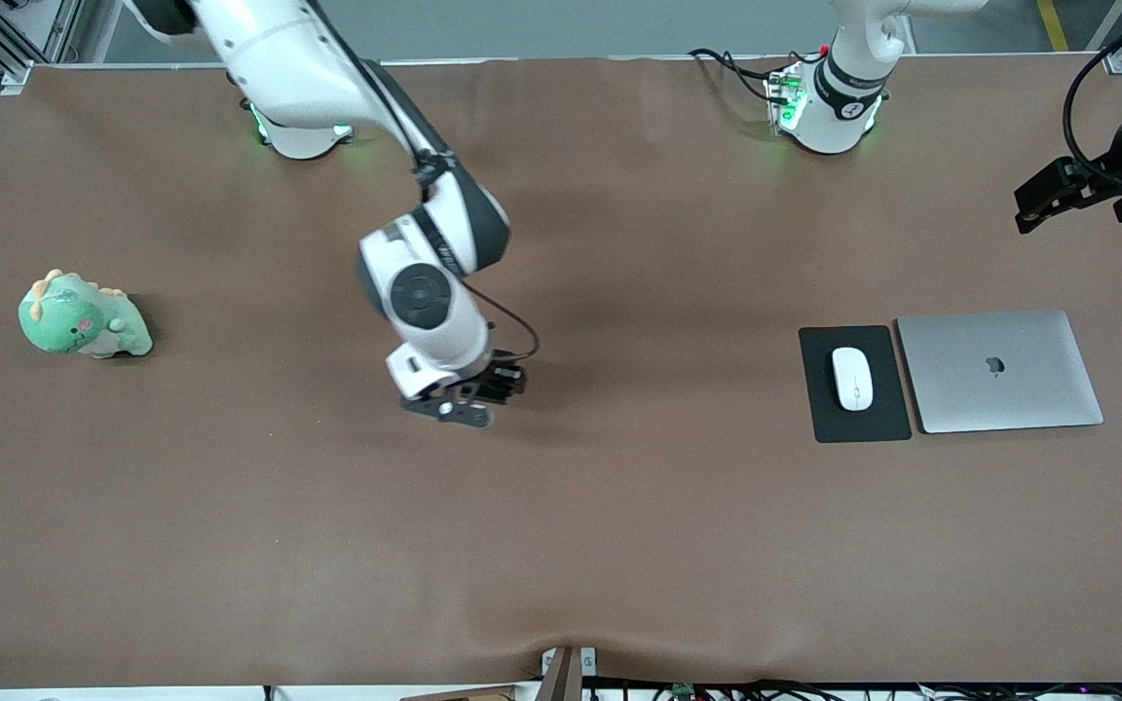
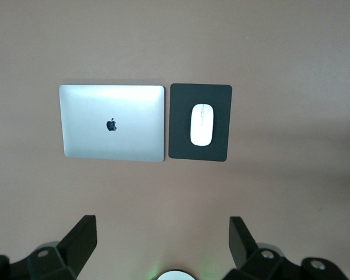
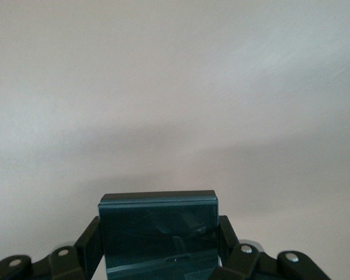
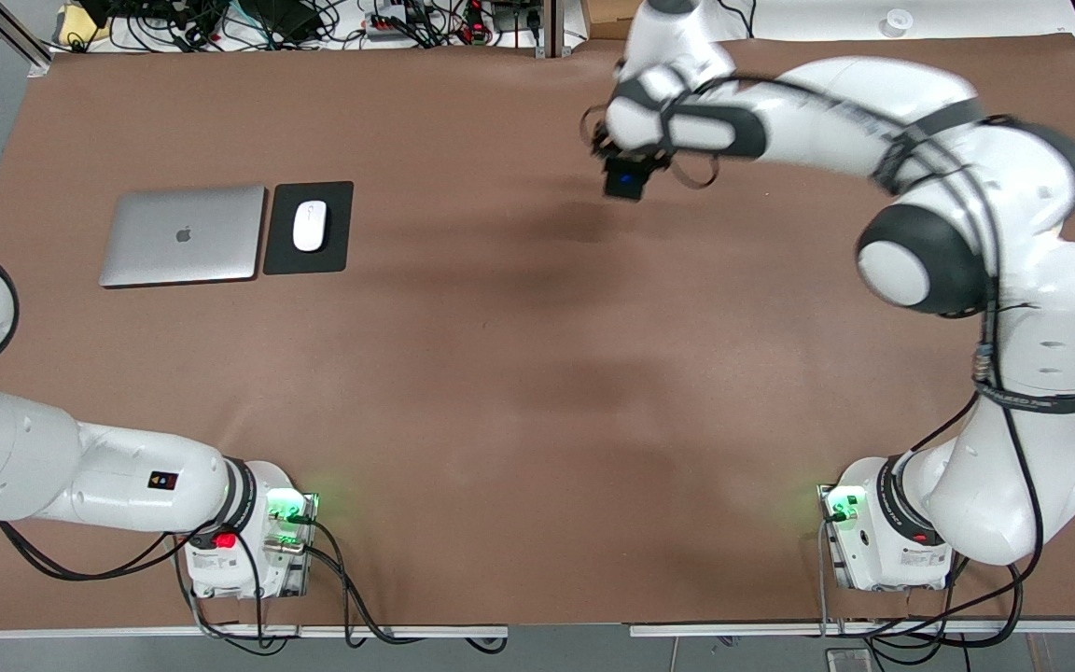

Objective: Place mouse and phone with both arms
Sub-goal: 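Carry the black phone with the right gripper beside the green plush toy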

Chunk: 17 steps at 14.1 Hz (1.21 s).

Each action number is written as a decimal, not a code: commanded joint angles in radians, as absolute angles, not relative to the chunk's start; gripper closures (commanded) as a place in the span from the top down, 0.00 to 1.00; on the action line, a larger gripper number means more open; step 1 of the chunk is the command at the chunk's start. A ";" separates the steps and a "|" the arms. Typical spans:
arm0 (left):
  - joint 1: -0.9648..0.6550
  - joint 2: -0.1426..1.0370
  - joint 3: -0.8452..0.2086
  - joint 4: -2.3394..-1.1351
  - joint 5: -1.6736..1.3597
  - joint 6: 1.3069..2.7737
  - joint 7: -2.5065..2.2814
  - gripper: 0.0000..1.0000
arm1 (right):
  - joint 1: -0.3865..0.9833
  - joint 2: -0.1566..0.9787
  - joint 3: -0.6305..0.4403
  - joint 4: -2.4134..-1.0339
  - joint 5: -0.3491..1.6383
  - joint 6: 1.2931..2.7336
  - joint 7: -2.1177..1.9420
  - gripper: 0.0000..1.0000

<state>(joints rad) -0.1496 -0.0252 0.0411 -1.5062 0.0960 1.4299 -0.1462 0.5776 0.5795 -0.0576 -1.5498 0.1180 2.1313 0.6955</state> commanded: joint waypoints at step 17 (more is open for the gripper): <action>-0.158 -0.034 0.031 -1.549 0.086 1.548 -0.147 1.00 | -0.099 0.448 -0.043 -1.907 0.061 2.287 -0.061 0.00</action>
